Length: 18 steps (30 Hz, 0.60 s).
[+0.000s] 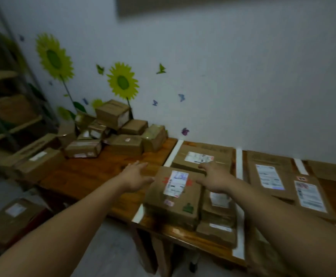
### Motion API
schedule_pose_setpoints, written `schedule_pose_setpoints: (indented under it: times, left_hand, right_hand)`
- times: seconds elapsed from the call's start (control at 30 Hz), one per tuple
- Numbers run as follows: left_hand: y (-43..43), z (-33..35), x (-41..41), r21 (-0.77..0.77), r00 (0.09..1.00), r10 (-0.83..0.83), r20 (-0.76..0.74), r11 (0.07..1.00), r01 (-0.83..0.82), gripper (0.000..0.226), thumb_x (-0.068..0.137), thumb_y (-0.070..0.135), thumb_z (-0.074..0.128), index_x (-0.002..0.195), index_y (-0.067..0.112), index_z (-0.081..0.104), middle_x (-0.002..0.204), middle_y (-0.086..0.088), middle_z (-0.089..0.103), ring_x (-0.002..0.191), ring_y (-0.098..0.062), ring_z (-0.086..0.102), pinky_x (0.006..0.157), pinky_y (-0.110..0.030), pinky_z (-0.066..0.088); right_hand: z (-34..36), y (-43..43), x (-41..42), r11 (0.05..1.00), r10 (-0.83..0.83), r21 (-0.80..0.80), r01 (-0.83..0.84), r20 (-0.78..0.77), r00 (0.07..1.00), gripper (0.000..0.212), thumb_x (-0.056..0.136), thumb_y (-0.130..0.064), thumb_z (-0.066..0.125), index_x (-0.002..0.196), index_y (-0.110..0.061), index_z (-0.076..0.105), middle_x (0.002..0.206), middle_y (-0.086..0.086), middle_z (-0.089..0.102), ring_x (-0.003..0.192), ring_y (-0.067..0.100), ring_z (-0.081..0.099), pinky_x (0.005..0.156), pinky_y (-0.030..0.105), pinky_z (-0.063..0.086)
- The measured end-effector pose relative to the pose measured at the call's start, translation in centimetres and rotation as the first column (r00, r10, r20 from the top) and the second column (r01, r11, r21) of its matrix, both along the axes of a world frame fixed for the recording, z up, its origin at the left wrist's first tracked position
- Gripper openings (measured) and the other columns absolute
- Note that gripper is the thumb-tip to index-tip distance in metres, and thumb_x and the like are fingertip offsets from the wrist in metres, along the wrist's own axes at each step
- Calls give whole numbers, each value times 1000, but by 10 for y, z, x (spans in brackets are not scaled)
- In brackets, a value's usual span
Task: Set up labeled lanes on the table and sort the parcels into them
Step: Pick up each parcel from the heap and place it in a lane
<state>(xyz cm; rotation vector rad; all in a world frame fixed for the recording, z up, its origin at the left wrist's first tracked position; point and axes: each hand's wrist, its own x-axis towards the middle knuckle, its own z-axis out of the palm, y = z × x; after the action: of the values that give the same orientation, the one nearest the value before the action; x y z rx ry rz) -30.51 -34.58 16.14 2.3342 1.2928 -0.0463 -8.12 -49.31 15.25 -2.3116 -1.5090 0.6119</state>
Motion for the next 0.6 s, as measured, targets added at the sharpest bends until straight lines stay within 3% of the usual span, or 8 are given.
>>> schedule_pose_setpoints:
  times: [0.27,0.5,0.6]
  left_hand:
    - [129,15,-95,-102,968,198,153,978,-184,75,83,48,62,146,33,24,158,1,10,144,-26,10,114,-48,22]
    - [238,2,-90,-96,977,192,89,978,-184,74,86,46,60,148,30,22,158,-2,11,144,-26,9,115,-48,19]
    - [291,0,-72,-181,972,205,111,966,-183,69,88,42,59,146,31,25,152,-3,27,137,-26,29,108,-38,30]
  right_hand:
    - [9,149,-66,992,125,-8,-125,142,982,60,87,-50,56,139,-22,43,139,9,46,121,28,48,98,37,43]
    - [-17,281,-62,994,114,-16,-113,78,990,64,89,-49,55,143,-23,36,141,9,40,126,26,43,100,32,37]
    - [-31,343,-46,998,66,3,-66,-2,998,62,89,-50,55,142,-24,38,141,8,42,124,26,45,103,34,39]
